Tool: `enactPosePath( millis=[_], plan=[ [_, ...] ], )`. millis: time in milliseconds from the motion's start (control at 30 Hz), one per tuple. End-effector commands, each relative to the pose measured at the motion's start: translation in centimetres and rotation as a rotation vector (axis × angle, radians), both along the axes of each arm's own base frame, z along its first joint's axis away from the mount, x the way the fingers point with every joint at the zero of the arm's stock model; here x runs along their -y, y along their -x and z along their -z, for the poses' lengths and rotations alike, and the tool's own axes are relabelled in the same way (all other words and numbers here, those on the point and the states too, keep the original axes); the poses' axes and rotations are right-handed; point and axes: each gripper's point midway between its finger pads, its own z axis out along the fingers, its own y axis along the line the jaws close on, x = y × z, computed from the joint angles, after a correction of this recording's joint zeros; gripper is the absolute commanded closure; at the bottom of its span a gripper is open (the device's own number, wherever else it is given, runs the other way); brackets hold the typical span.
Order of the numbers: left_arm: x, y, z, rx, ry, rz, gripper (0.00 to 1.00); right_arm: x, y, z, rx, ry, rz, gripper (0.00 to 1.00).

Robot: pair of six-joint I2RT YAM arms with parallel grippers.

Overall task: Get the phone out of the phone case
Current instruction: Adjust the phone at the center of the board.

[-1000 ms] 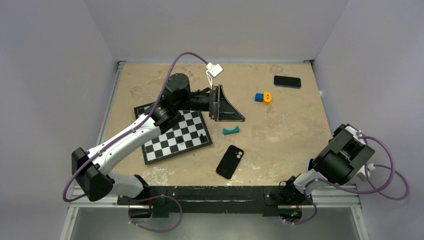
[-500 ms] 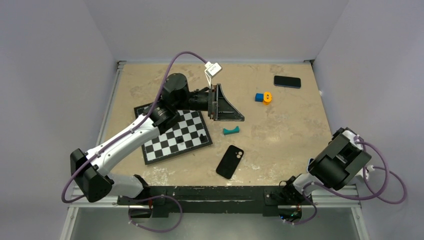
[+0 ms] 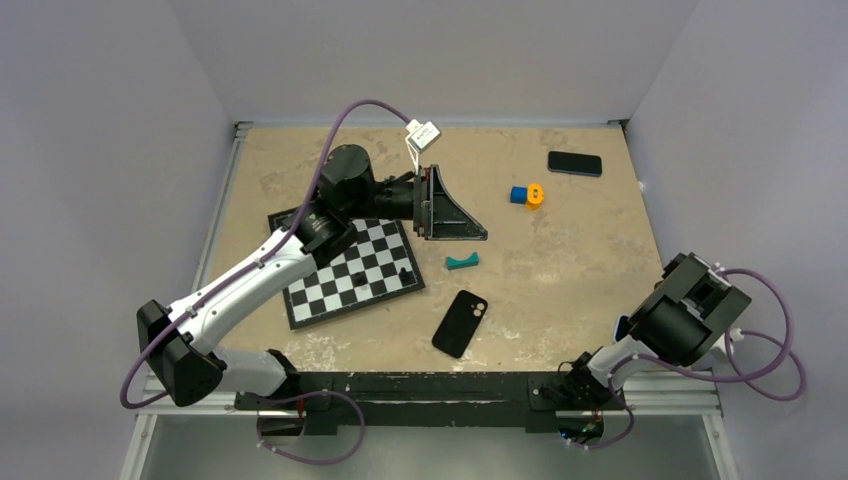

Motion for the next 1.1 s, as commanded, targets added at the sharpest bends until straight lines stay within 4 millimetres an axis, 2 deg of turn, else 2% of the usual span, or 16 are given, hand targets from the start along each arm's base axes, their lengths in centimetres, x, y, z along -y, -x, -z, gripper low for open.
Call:
enactPosePath(
  millis=[0,333,500,700,833,933,1067],
  plan=[
    [-0.7,0.5,-3.2,0.071,0.065,-0.004,0.13,1.5,-1.6,-0.9,0.034,0.081,-0.06,1.0],
    [-1.1,0.8,-3.1,0.075,0.067,-0.009,0.13,2.7,-5.8,-2.0,0.058,0.139,-0.291,1.0],
    [-1.1,0.8,-2.9,0.073,0.064,-0.01,0.13,2.7,-7.9,-1.5,0.078,0.123,-0.368,1.0],
    [-1.0,0.5,-2.6,0.07,0.056,-0.015,0.13,2.9,-11.0,-2.1,0.144,0.131,-0.456,1.0],
    [-0.9,0.3,-2.4,0.064,0.054,-0.018,0.13,2.3,-14.0,-2.1,0.257,0.121,-0.546,1.0],
    [-0.9,0.3,-2.2,0.062,0.053,-0.016,0.13,1.9,-16.7,-3.0,0.318,0.138,-0.63,1.0],
    [-0.9,0.3,-2.0,0.061,0.052,-0.018,0.13,-0.2,-20.8,-4.1,0.406,0.122,-0.741,1.0]
  ],
)
